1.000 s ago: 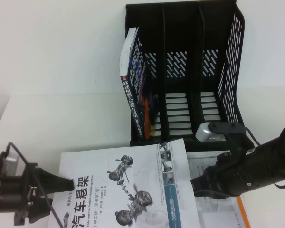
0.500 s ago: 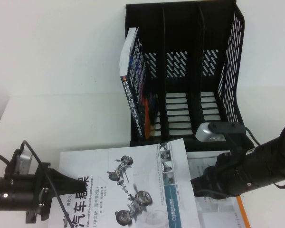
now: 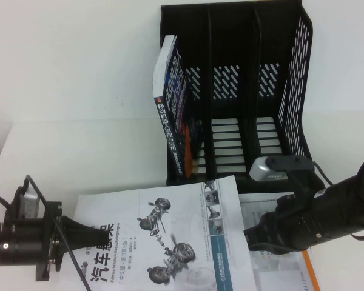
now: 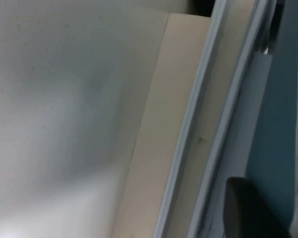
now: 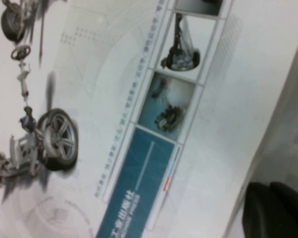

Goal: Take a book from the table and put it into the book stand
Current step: Push book with right arm, then pick up the book with your left arm, then place the book on the book shelf

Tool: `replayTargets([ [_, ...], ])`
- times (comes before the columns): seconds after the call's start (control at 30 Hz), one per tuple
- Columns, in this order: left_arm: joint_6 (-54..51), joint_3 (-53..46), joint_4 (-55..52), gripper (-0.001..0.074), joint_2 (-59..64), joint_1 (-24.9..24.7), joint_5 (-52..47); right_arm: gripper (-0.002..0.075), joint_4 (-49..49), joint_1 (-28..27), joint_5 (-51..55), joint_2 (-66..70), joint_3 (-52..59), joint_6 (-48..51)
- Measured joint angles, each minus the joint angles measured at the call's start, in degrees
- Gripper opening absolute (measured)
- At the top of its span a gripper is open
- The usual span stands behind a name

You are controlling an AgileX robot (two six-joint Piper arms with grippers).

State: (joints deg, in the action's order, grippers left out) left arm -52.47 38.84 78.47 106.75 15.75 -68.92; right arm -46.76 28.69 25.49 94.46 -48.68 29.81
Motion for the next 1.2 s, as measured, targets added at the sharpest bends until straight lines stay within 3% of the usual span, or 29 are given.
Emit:
replayTargets([
  [0.3,4.11,1.25,-3.91,0.0125,-9.91,0.0,1.28,-0.0003,8.79,0.12,-0.23,-6.39,0.31,-4.22],
  [0.8,19.91,10.54,-14.81,0.0119,-35.49,-0.09,-0.01,-0.0003,46.76,0.12,3.64,-23.74,0.49,-35.92],
  [1.07,24.53,13.87,-15.58,0.0118,-41.63,-0.34,0.38,-0.0003,59.25,0.12,6.09,-27.13,0.49,-45.96],
  [1.2,27.49,17.86,-16.0,0.0118,-42.41,-4.18,0.38,-0.0003,62.86,0.12,7.73,-27.35,0.59,-48.57],
])
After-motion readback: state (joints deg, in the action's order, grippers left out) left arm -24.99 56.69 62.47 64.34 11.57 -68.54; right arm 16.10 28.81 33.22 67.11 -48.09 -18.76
